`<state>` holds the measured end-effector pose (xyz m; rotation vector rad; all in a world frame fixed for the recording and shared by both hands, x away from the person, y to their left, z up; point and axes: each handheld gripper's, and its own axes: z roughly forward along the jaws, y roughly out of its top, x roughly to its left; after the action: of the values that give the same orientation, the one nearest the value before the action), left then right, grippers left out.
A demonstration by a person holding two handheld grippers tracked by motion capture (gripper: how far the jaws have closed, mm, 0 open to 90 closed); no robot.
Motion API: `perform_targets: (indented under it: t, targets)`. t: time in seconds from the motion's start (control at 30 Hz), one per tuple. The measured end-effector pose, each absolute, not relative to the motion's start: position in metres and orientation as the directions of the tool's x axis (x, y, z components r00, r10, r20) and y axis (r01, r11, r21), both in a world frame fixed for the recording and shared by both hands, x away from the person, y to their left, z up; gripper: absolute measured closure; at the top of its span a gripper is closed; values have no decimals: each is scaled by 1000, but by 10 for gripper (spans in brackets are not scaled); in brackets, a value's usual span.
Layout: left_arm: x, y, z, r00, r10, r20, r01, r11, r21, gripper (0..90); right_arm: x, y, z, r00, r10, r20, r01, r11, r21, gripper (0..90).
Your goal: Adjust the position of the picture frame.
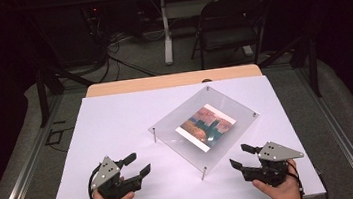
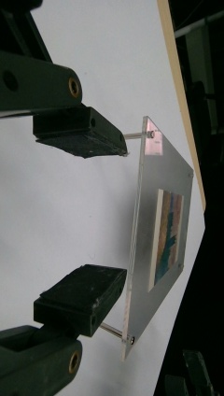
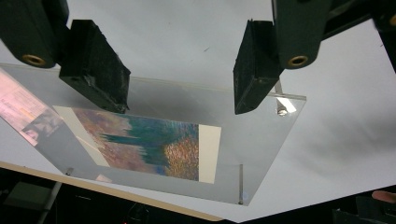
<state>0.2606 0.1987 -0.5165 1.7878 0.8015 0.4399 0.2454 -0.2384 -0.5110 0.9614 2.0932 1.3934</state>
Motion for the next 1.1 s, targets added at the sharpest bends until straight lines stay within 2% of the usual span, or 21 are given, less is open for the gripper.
perform_targets:
  t: [0.23,0.47,0.53,0.67,0.83,1.1]
  targets:
    - [258,195,-516,719,690,-83,296,-195,935,328,243,-235,-509,-669,743,-14,284,273,919,359]
    - [259,195,-516,728,682,-72,292,-214,932,317,240,-230,-510,-684,729,-7,281,273,920,428]
    - [259,195,-517,722,688,-69,294,-215,931,343,239,-229,-510,-690,723,-5,283,276,919,430]
    - [263,196,-518,724,682,-100,330,-216,919,396,238,-228,-511,-694,720,-1,295,286,912,437]
    - [274,198,-523,714,683,-155,380,-191,905,402,235,-229,-511,-687,727,3,305,284,909,490]
    - [294,198,-527,699,694,-171,402,-184,897,408,233,-228,-513,-680,733,18,334,288,897,523]
